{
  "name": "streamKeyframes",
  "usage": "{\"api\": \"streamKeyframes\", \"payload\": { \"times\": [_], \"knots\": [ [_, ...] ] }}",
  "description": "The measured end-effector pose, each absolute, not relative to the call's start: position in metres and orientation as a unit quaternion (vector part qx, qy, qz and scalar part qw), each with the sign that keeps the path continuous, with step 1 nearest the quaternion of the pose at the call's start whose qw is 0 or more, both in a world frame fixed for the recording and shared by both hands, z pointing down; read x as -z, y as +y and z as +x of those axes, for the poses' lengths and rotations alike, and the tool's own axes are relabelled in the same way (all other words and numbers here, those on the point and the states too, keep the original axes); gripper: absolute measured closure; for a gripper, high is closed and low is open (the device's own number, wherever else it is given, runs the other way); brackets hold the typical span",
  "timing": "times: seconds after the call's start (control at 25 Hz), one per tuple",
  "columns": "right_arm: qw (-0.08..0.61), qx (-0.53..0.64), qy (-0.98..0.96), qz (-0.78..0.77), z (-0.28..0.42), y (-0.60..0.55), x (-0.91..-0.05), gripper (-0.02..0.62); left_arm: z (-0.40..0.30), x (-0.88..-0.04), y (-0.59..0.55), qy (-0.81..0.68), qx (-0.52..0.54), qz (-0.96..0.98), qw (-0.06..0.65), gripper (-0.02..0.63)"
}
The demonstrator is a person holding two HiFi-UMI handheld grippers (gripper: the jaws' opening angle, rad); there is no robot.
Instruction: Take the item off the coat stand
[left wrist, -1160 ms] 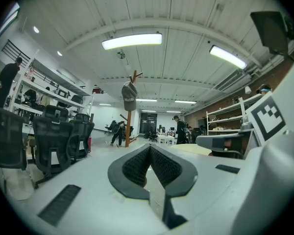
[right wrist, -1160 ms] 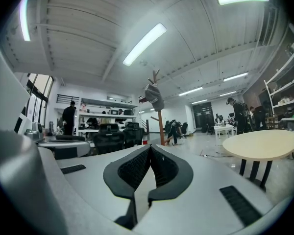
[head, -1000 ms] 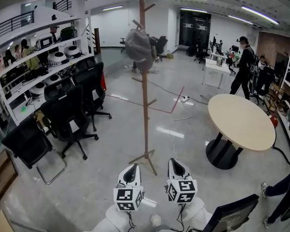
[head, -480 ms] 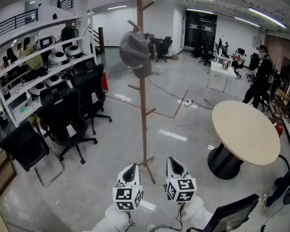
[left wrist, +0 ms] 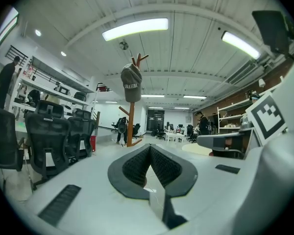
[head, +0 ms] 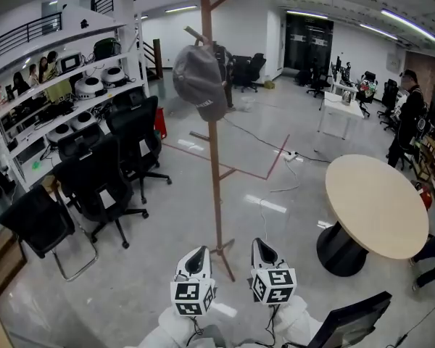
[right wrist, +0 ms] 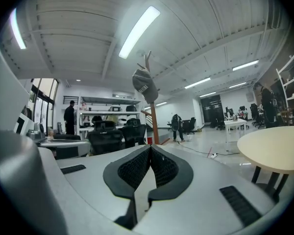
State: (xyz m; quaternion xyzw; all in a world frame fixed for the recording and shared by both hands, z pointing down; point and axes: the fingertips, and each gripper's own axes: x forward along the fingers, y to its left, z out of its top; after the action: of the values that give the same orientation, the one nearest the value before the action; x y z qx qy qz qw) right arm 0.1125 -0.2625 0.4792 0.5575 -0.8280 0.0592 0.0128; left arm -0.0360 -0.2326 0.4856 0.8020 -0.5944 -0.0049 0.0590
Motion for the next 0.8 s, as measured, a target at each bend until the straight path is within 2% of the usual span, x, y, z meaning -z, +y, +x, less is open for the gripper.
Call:
{"api": "streamKeyframes", "payload": {
  "times": [0.8],
  "knots": [
    [0.013, -0.043, -0.839, 0.543, 0.096, -0.355, -0.475, 0.591, -0.050, -0.482, -0.325, -0.600, 0.020, 0.798, 0.050, 0.606]
  ]
}}
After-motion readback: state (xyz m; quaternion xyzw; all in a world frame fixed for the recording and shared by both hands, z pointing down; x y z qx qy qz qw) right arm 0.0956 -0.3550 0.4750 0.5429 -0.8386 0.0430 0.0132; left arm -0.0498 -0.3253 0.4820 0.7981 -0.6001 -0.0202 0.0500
